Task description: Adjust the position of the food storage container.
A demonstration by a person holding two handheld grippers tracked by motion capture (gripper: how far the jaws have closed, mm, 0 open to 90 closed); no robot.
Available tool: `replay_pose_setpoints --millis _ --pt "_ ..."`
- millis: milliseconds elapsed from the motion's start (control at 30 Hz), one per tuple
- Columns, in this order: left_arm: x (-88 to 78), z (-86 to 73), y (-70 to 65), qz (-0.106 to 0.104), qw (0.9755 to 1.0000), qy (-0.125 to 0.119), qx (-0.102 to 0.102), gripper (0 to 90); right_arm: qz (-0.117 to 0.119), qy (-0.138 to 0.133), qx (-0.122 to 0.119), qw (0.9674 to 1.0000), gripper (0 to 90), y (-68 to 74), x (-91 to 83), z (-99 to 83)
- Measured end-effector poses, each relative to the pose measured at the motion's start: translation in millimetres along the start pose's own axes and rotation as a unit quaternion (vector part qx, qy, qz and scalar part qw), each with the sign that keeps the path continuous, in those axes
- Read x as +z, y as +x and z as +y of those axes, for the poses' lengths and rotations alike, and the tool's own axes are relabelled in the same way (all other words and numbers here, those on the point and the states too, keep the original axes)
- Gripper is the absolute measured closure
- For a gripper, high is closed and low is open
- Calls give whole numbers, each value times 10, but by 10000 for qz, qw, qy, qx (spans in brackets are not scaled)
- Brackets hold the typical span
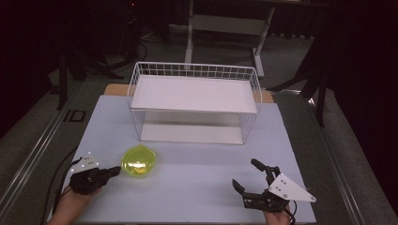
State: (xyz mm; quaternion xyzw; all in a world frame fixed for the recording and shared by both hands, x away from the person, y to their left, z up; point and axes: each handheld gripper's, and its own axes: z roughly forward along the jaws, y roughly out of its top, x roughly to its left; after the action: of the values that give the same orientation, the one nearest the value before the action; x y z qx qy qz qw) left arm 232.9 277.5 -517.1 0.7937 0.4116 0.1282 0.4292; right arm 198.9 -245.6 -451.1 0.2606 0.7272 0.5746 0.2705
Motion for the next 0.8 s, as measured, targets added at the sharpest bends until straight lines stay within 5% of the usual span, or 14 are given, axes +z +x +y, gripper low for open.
replay_pose_setpoints --millis 300,800 --pt "143 34 -61 -199 9998 88 -47 900 17 18 -9 10000 135 -1 1 0" --pt "318 76 -329 -514 9974 418 281 900 31 31 -93 9999 135 6 -7 8"
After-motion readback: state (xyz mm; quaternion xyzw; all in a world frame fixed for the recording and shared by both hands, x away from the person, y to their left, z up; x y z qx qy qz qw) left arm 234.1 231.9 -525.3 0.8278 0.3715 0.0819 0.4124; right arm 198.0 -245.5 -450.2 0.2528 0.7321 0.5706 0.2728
